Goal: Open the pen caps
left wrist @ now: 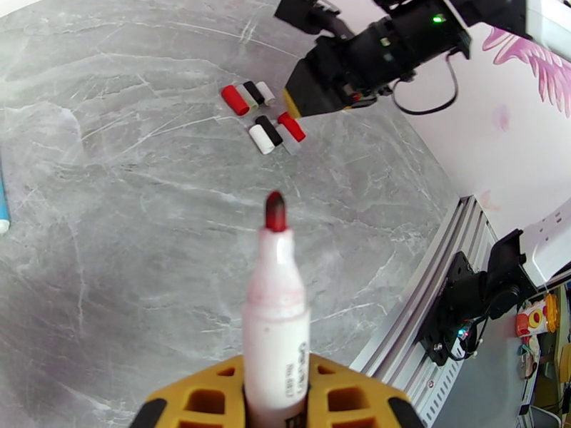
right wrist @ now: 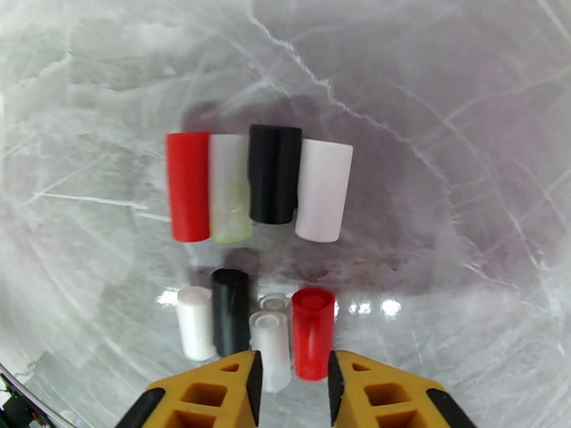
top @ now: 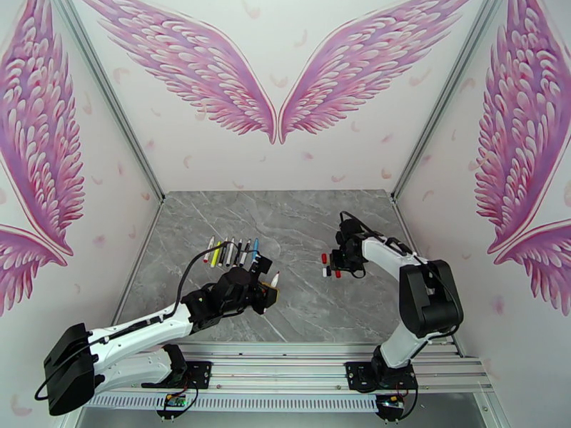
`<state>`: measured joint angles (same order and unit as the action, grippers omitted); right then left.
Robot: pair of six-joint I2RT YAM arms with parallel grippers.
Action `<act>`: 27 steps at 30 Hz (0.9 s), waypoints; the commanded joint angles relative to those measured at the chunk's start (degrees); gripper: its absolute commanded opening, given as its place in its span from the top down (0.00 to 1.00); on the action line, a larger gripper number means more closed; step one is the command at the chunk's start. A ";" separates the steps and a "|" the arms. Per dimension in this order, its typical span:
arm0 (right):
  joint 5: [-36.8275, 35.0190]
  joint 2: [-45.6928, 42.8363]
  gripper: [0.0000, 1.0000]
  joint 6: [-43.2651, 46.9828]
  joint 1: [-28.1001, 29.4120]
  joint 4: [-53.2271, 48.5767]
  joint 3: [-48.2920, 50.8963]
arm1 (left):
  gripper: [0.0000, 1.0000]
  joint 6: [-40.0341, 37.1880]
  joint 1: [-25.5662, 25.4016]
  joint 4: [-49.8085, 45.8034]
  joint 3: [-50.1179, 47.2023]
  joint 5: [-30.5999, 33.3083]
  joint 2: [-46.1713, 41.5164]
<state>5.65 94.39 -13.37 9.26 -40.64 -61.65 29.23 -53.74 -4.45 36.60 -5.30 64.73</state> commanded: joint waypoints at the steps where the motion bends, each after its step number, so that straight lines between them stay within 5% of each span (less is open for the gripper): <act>1: 0.88 -6.46 0.61 -1.77 -0.41 -0.36 2.03 | 0.98 0.97 0.17 -1.77 0.09 2.25 0.88; 12: 11.76 -28.88 0.37 -5.80 0.23 0.03 8.46 | 0.98 1.53 0.21 -6.12 2.84 5.95 1.38; 19: 18.40 -39.87 0.02 -5.71 0.19 -3.99 8.17 | 0.98 1.57 0.21 -8.05 4.39 6.93 1.42; 27: 24.78 -48.18 0.01 -4.68 0.23 -7.48 8.21 | 0.98 2.23 0.38 -10.56 6.81 10.55 3.41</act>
<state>26.59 48.18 -18.57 9.28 -44.99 -53.65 30.92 -53.71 -12.36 40.45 2.76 67.09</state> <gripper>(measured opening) 0.988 0.198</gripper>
